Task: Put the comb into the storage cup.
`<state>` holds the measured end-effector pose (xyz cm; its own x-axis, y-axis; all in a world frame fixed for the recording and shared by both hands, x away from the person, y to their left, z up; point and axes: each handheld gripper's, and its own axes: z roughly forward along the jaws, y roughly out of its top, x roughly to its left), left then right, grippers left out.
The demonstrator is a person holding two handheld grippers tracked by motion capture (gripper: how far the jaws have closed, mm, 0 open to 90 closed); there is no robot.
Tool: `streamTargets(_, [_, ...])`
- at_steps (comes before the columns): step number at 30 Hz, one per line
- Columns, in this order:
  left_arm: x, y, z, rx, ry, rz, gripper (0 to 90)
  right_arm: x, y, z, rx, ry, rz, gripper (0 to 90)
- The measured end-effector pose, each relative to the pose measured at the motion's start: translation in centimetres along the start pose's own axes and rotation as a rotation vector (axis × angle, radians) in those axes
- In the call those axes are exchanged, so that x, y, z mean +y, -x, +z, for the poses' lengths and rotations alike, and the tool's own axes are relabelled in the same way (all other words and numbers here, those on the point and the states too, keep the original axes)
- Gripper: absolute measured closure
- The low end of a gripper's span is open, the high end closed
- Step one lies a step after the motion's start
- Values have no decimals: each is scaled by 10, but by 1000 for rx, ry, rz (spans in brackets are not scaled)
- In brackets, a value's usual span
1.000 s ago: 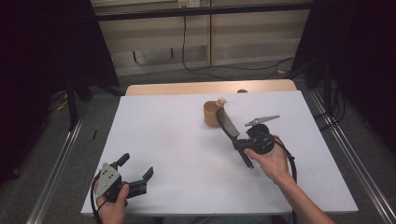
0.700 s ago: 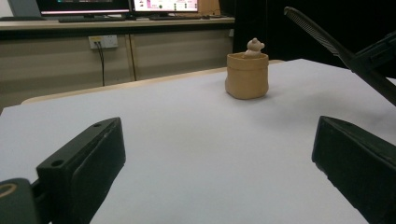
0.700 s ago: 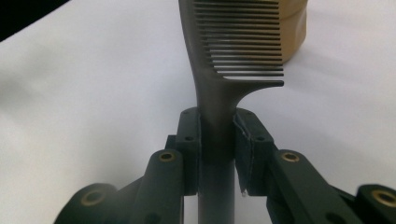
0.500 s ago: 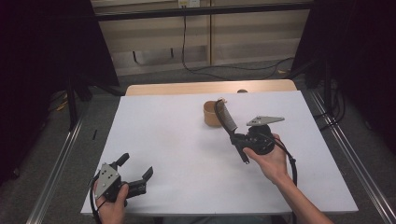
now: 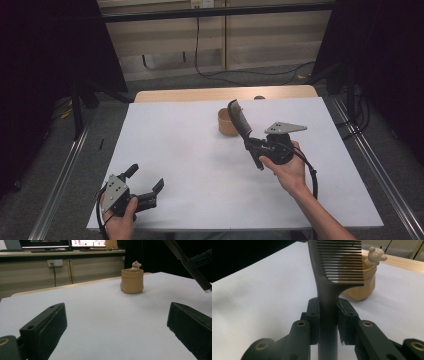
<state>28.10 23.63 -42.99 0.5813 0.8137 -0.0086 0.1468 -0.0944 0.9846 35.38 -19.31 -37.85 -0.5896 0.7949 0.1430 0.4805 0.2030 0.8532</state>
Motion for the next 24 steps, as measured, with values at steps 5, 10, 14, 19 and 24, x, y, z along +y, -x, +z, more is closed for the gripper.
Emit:
streamTargets(5, [0, 0, 0, 0, 0, 0, 29, 1, 1, 2, 6, 43, -7, 732])
streamTargets(10, [0, 0, 0, 2, 1, 4, 29, 3, 2, 3, 8, 87, -10, 732])
streamTargets(14, [0, 0, 0, -6, 1, 4, 29, 3, 2, 5, 26, 104, -7, 731])
streamTargets(19, [0, 0, 0, -3, 2, 3, 29, 6, 1, 6, 27, 129, -9, 731])
streamTargets(24, [0, 0, 1, -3, 0, 4, 29, 11, 3, 8, 27, 152, -12, 731])
